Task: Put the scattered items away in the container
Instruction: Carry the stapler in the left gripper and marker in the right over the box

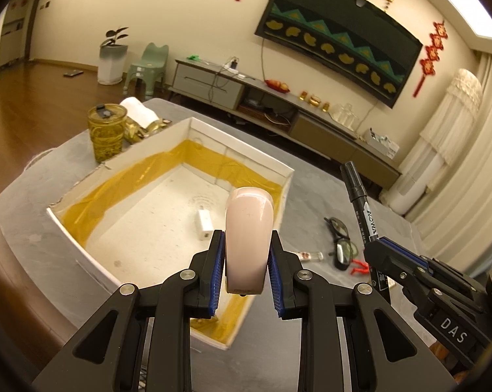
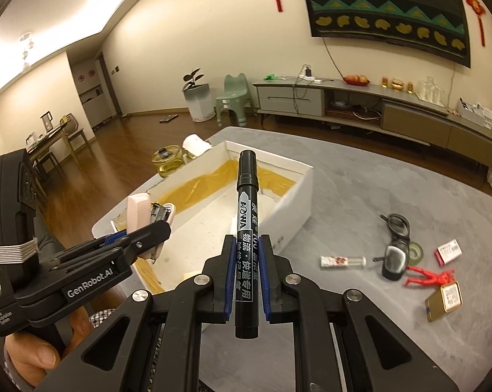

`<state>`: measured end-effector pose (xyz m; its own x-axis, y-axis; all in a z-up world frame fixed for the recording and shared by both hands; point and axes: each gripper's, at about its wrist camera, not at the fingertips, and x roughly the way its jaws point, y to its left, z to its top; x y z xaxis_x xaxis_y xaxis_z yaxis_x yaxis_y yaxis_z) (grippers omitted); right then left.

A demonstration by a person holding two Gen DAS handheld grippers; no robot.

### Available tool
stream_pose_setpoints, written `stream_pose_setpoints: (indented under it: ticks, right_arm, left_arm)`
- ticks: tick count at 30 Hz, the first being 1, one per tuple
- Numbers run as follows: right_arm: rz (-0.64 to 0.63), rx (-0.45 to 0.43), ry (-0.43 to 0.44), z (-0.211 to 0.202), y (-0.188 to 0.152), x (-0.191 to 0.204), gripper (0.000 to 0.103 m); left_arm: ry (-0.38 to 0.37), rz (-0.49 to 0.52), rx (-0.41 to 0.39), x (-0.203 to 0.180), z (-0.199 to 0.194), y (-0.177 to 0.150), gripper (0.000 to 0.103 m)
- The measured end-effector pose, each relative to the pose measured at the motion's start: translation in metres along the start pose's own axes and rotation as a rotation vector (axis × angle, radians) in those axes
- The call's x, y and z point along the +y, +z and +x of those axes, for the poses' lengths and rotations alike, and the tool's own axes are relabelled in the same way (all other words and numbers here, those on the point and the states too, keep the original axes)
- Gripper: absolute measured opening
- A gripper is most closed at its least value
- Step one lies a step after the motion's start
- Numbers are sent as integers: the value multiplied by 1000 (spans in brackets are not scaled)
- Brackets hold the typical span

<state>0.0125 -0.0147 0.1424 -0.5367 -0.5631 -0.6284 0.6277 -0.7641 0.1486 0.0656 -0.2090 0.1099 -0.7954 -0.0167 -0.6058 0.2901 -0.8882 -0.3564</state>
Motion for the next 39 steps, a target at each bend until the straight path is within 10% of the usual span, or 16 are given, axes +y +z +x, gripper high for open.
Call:
stream_pose_setpoints:
  ticks: [39]
  right_arm:
    - [18,121,101,87,41,37,15]
  left_arm:
    - [108,-65,73,47,56,30,26]
